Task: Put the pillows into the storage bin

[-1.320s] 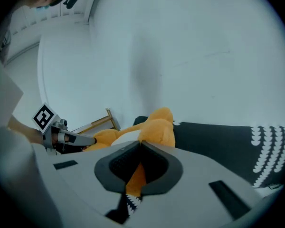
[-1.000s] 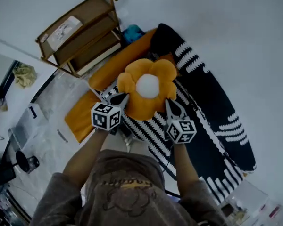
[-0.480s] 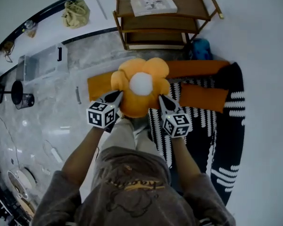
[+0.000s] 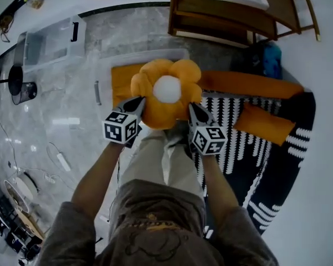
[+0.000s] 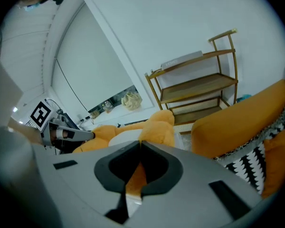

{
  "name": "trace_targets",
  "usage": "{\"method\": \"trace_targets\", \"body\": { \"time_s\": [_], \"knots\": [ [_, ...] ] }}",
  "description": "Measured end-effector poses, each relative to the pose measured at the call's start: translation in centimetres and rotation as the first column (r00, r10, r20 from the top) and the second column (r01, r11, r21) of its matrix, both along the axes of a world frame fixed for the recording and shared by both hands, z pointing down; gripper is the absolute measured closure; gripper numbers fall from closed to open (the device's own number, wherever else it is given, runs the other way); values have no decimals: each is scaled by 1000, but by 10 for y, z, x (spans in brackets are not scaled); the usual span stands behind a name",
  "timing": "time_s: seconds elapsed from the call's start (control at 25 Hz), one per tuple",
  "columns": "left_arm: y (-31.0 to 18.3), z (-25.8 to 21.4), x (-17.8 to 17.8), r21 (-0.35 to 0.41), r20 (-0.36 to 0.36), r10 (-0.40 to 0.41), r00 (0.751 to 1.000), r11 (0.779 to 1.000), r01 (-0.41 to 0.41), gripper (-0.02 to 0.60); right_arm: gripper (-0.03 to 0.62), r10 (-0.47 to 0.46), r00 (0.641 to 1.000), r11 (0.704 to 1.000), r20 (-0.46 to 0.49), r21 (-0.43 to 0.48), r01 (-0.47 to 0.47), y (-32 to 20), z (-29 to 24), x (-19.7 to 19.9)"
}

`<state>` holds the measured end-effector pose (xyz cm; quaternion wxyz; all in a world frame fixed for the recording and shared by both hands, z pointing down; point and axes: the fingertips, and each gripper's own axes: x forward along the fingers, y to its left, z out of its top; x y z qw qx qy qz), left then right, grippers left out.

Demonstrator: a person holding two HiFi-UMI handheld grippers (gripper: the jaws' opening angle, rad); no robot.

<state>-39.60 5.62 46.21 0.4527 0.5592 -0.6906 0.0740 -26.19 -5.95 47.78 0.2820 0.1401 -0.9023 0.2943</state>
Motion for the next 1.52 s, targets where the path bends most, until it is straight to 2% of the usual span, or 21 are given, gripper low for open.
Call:
{"method": "trace_targets", "body": {
  "time_s": [0.24,0.4,0.76,0.8,0.84,0.88,0.92,1.04,1.16,1.36,1.52],
  "knots": [
    [-12,100,-29,-36,-29,21,999,999,-22,569,579,19,998,999,-65,-50,-22,-2,100,-23],
    [-19,158,-38,-50,-64,4,998,999,-7,569,579,34,994,997,-108,-63,-41,-9,158,-29],
    [-30,212,-46,-68,-80,-28,996,997,23,568,567,92,984,991,-155,-81,-105,-22,213,-31],
    [-30,218,-47,-72,-92,-40,995,997,33,546,546,101,980,990,-172,-79,-116,-24,220,-28],
    [-29,225,-45,-84,-115,-52,992,996,43,453,492,112,975,988,-192,-87,-130,-24,228,-25],
    [-27,233,-42,-100,-143,-62,988,994,48,341,380,124,969,983,-214,-104,-149,-23,237,-21],
    [-26,239,-38,-116,-164,-65,984,992,47,324,344,134,963,978,-233,-124,-166,-22,244,-17],
    [-25,246,-24,-135,-186,-48,981,991,23,298,304,125,959,975,-253,-148,-167,-15,250,-13],
    [-26,244,-9,-129,-199,-17,980,992,-9,296,292,129,961,975,-245,-147,-168,-14,245,-12],
    [-43,221,20,-82,-200,68,977,993,-86,291,284,204,957,965,-206,-124,-232,-29,218,6],
    [-72,190,58,-40,-188,158,969,985,-168,291,284,282,940,945,-190,-115,-307,-47,192,45]
  ]
}}
